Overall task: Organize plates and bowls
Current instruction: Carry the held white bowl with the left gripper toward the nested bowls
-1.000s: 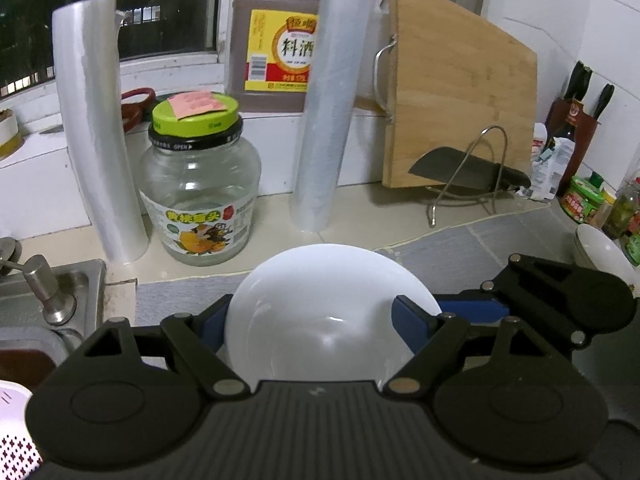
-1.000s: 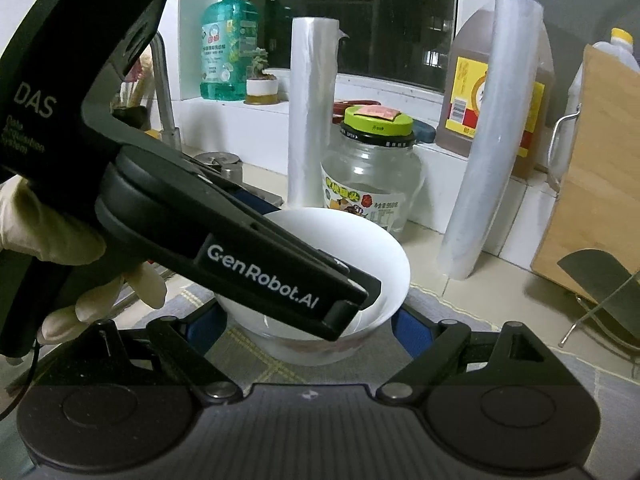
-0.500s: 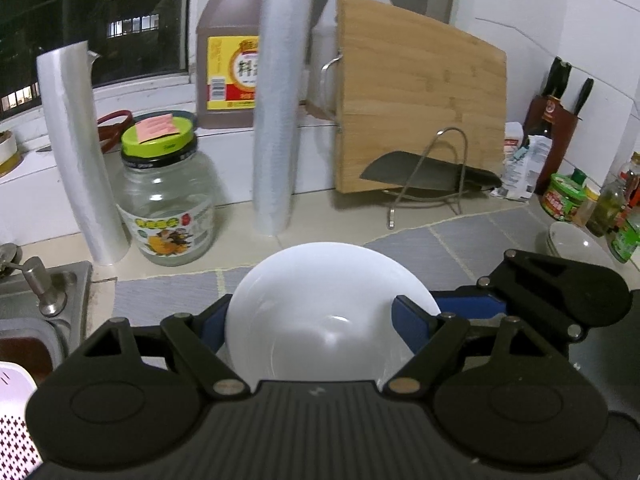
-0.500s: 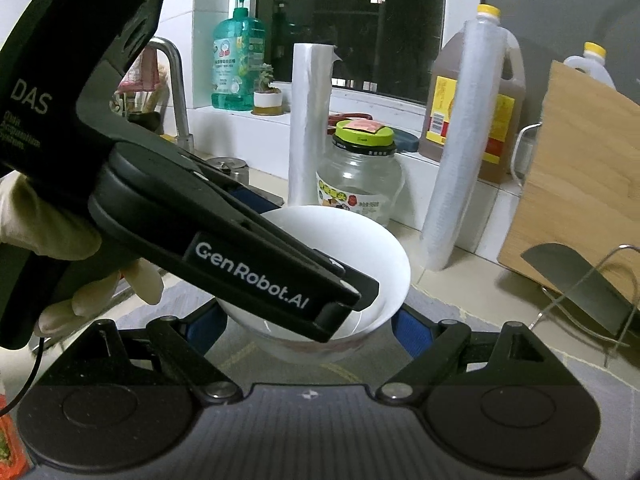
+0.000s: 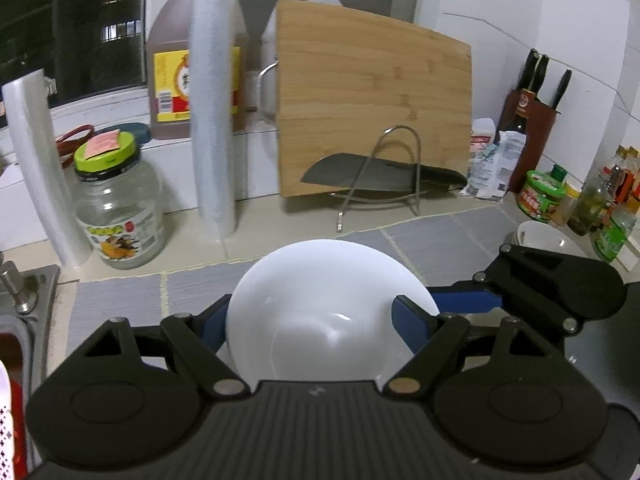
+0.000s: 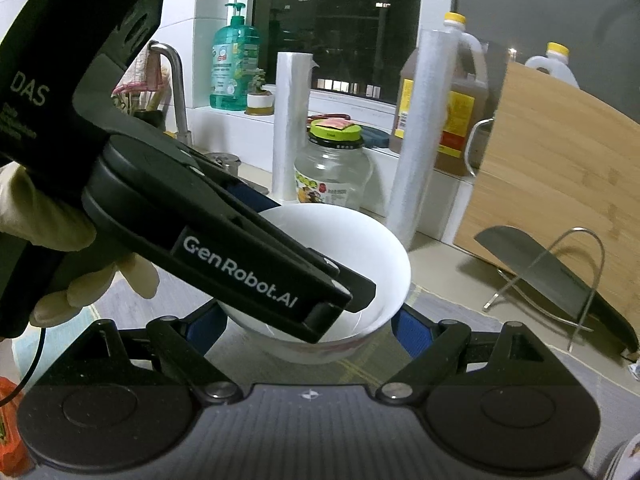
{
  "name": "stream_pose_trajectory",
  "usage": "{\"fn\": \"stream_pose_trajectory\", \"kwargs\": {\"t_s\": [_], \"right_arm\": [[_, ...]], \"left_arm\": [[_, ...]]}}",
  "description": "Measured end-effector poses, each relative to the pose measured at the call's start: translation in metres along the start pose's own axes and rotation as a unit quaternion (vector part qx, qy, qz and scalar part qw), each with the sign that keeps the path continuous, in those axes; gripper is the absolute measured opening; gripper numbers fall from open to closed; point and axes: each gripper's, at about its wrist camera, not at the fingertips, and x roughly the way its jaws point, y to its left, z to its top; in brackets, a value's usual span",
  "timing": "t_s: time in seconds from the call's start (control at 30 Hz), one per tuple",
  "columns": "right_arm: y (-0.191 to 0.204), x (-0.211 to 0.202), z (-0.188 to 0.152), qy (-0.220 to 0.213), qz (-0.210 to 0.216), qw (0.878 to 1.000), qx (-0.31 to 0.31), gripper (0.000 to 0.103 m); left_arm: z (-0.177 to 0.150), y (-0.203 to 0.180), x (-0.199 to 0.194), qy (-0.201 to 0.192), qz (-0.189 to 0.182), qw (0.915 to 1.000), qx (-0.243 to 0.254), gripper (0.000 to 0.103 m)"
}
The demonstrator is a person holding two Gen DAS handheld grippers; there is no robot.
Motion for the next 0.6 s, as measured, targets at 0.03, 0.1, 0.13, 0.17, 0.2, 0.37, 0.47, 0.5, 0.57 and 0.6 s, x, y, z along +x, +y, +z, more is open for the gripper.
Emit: {"fn": "stream_pose_trajectory", "kwargs": {"t_s": [0.03,0.1,0.13,0.17,0.2,0.37,0.47,0.5,0.57,0.6], "right_arm": [[-0.003,-0.003,-0.002,0.0,0.0,1.0,0.0,0.092],[-0.007,-0.008,-0.006,0.0,-0.001,1.0,-0.002,0.092],[-0.01,-0.011,-0.008,0.0,-0.002,1.0,-0.002,0.092],[-0.012,-0.014,-0.009,0.0,-0.002,1.0,-0.003,0.092],[-0.015,-0.017,-0.012,-0.001,-0.003,1.0,-0.004,0.092],[-0.029,-0.031,-0.022,-0.001,-0.006,1.0,-0.004,0.092],[-0.037,-0.04,-0.029,-0.001,-0.008,1.0,-0.001,0.092],[-0.04,-0.043,-0.032,-0.001,-0.009,1.0,-0.001,0.092],[-0.045,-0.048,-0.037,0.001,-0.012,1.0,0.0,0.092],[-0.048,-0.051,-0.039,0.001,-0.014,1.0,0.0,0.092]], "left_arm": [[0.001,-0.004,0.001,0.0,0.0,1.0,0.001,0.083],[0.002,-0.013,0.002,0.0,0.0,1.0,0.003,0.083],[0.002,-0.017,0.003,-0.001,-0.001,1.0,0.003,0.083],[0.002,-0.022,0.004,-0.001,-0.001,1.0,0.004,0.083],[0.003,-0.026,0.005,-0.001,-0.001,1.0,0.004,0.083],[0.004,-0.048,0.01,-0.003,-0.004,0.9999,0.009,0.083],[0.005,-0.062,0.013,-0.002,-0.007,0.9999,0.013,0.083],[0.005,-0.066,0.014,-0.002,-0.008,0.9999,0.015,0.083],[0.005,-0.075,0.016,-0.002,-0.011,0.9998,0.018,0.083],[0.005,-0.079,0.017,-0.002,-0.012,0.9997,0.019,0.083]]}}
